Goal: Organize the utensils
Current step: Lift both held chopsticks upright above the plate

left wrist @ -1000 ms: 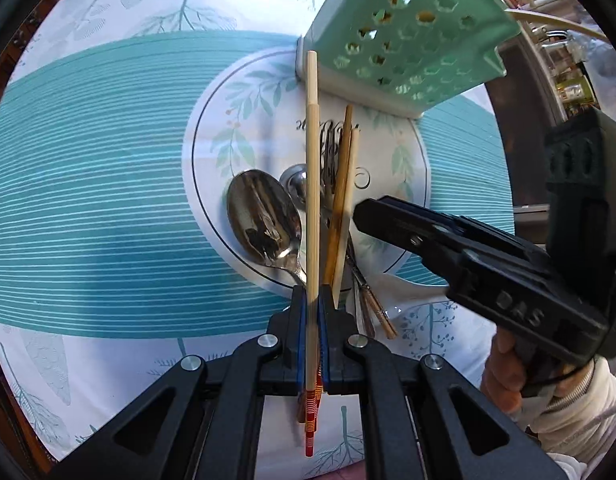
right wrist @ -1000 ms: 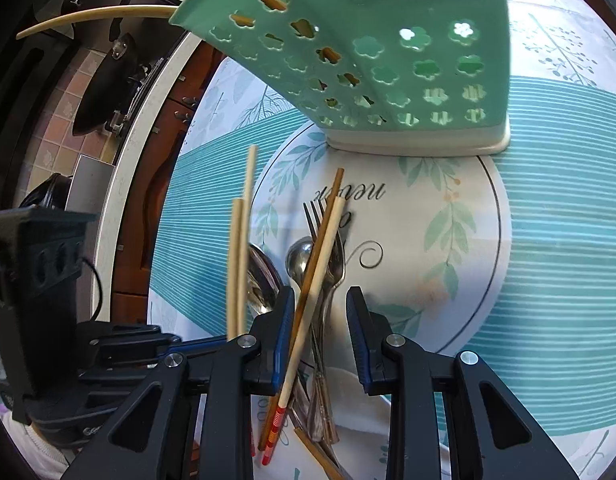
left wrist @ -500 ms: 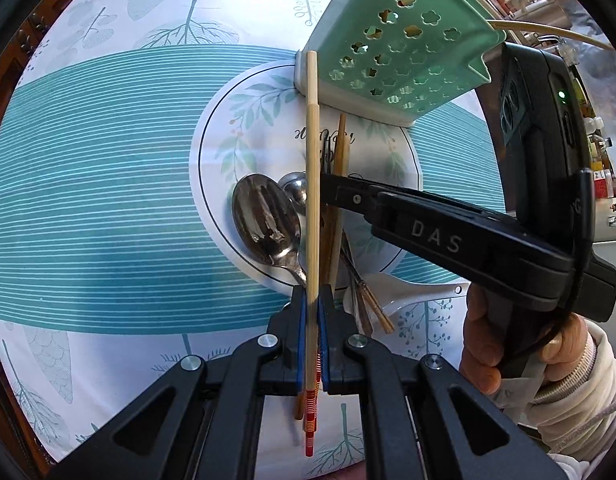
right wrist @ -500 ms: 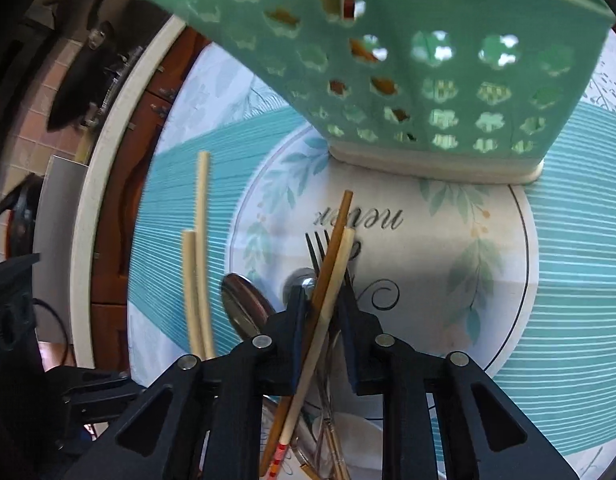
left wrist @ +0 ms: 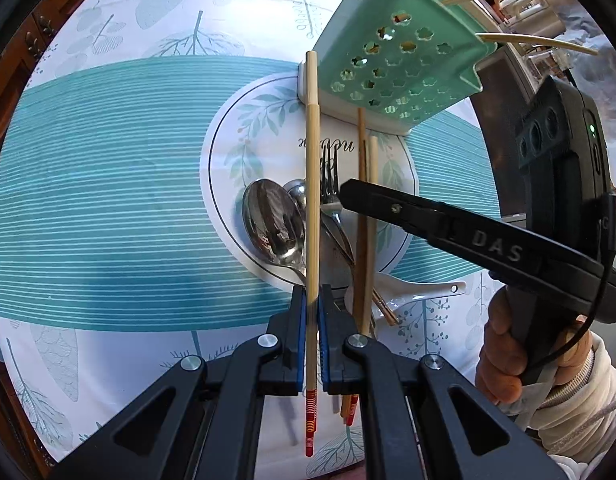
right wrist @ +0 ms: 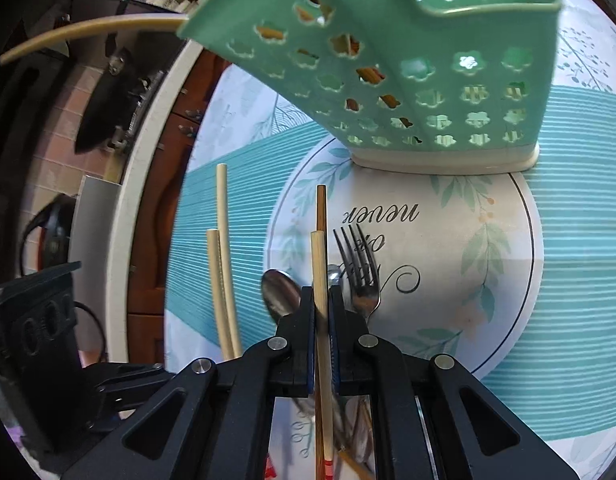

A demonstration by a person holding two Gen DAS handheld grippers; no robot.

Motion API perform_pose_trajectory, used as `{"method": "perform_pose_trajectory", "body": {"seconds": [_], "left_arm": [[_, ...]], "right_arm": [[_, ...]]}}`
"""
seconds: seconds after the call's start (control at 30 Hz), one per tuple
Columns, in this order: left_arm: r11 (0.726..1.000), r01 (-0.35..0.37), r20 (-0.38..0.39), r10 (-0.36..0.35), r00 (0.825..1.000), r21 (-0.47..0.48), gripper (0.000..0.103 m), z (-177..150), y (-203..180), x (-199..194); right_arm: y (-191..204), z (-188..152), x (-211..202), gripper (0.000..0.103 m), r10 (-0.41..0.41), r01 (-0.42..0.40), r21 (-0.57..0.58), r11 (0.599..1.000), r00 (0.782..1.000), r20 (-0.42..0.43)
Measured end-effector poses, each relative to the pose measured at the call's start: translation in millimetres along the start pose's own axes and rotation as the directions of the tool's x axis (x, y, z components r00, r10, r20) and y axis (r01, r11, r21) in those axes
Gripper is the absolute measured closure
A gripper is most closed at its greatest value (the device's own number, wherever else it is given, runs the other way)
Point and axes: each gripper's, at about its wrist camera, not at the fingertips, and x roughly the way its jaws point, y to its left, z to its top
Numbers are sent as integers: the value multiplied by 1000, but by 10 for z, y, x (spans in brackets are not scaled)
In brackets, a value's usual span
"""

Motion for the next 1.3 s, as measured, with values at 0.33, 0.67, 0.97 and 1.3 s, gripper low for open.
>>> {"method": "perform_pose_trajectory", "body": {"seconds": [0.33,0.67,0.97,1.3], "left_arm": [[995,2,99,-11,995,95,100,-12,-318,-441],[978,2,259,-57,964,208,100,143,-629,-1289],[971,-47,426,-60,903,236,100,655,-855,-1841],[984,-41,626,-76,776,171,100,1349,-1044,-1952]], "right_arm": [[114,-69,-644,98,94,-93,-17,996,993,77],[644,103,-1437,98,101,-92,-94,991,990,94],[1066,594,-2234,98,64,-27,-156,987,969,240],[1348,1415,-3037,98,17,91,-185,978,859,512]]}}
